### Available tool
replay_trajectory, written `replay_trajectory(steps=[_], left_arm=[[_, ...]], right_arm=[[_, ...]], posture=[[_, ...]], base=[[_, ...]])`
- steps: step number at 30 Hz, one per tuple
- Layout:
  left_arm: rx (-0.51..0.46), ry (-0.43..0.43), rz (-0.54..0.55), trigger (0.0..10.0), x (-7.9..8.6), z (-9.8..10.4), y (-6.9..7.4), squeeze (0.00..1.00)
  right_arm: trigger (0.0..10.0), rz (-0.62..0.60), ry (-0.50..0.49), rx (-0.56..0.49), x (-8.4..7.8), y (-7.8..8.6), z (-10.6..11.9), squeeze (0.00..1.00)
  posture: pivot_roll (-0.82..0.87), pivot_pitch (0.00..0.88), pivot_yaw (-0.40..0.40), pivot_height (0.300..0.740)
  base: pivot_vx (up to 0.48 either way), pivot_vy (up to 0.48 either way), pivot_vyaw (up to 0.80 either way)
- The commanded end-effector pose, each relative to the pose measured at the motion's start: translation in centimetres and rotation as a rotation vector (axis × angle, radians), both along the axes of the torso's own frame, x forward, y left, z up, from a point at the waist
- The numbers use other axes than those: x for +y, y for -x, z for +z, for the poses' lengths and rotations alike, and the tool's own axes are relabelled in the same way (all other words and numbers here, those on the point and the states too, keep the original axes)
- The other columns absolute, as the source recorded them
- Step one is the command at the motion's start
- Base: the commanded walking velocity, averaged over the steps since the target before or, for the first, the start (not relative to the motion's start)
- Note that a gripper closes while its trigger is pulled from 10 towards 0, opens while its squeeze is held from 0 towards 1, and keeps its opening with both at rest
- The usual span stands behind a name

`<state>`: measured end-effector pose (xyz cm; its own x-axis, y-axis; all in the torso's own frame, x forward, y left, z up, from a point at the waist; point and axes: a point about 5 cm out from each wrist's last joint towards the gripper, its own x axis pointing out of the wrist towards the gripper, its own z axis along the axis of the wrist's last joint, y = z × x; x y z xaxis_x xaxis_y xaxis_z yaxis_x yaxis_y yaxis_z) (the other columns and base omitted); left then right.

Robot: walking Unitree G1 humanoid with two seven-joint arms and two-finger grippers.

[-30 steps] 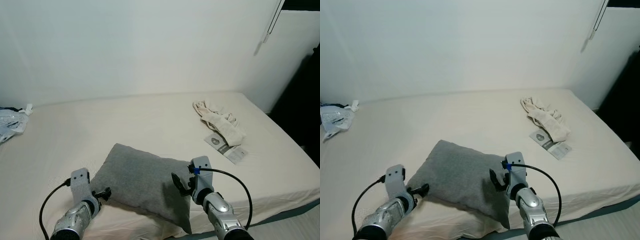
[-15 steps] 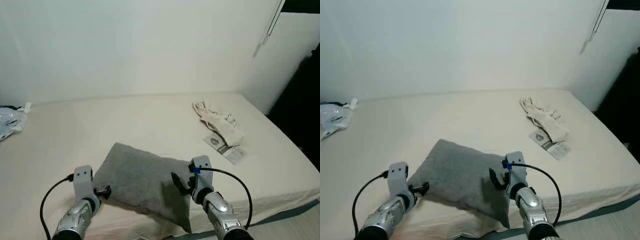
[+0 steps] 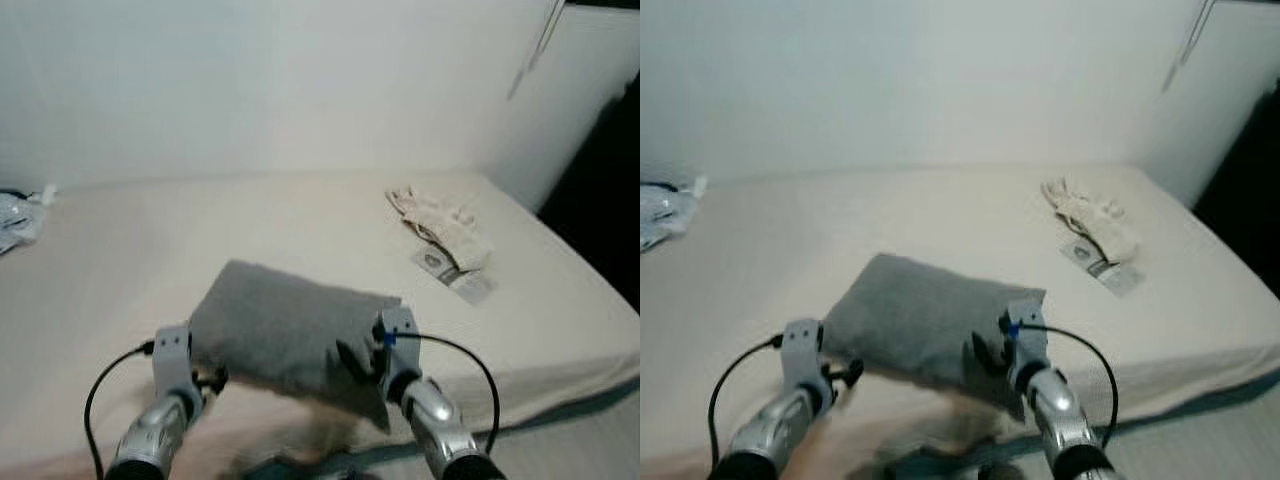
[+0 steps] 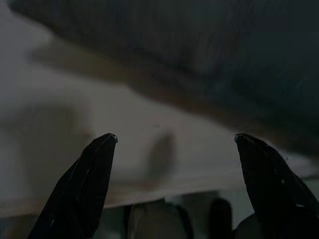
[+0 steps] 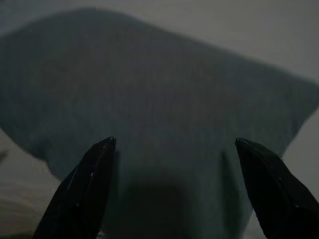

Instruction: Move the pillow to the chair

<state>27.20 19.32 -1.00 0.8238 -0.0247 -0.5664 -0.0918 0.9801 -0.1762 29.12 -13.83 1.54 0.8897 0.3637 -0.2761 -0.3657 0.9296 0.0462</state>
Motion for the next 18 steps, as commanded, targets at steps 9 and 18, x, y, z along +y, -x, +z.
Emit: replay_trajectory(steps=[9,18], left_arm=[[0.012,0.103,-0.054,10.0,-0.5,-0.1,0.6,0.0],[-0.123,0.334,0.044,10.0,0.0,1.5,0.0,0.0]], right_arm=[[10.0,0.142,-0.025,-0.104,0.9,0.2,1.3,0.0],[10.0,0.345,-0.054,-0.119,1.2,1.5,2.3,0.0]], posture=[[-0.05,0.047,-0.052,0.625],[-0.05,0.066,-0.041,0.595]], base=[[0.0,0.0,0.0],[0.0,0.0,0.0]])
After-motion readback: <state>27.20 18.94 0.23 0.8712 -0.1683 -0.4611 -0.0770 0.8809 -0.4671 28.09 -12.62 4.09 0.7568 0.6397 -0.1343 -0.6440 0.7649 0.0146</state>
